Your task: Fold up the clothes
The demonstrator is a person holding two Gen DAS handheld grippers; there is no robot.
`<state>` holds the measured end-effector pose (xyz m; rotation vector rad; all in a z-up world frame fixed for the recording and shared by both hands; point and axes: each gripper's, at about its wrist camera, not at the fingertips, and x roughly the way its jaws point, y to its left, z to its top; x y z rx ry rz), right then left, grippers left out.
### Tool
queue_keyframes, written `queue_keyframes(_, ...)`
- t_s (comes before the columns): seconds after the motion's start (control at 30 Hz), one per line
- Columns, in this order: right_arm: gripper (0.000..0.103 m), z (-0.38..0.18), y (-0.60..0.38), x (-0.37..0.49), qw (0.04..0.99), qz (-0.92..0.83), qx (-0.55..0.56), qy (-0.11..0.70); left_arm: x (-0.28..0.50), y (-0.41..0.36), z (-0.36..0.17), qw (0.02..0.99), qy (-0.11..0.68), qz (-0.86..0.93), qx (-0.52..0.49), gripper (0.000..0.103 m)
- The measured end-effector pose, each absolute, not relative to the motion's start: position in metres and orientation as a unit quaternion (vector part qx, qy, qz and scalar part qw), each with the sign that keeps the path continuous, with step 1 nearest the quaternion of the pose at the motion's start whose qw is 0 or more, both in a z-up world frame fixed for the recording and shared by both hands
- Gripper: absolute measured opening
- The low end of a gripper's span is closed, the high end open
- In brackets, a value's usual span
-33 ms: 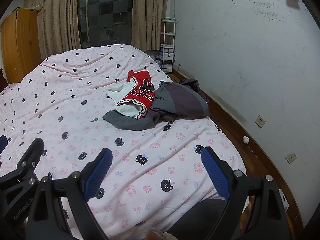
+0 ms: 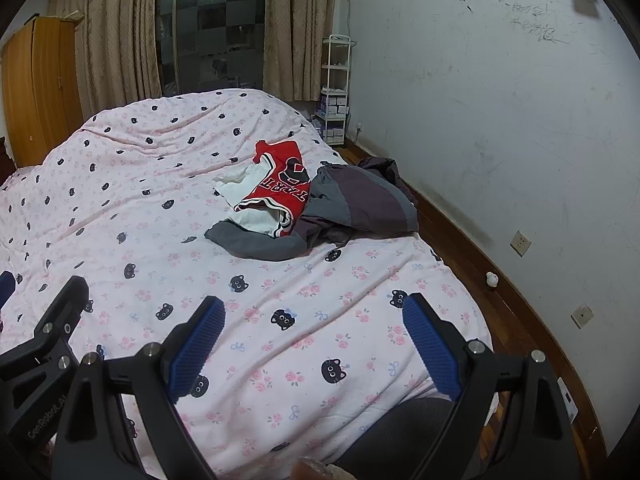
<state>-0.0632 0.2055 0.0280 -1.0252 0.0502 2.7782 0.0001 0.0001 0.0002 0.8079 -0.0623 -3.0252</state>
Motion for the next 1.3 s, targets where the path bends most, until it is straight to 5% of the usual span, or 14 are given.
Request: queue_keyframes(1.3,0.092,0.027,0.201,-0.061,0.088,0.936,-0.339,0.012,-0.003,0.005,-0.012,0.01,-0.026,-0.961,0.274,0.103)
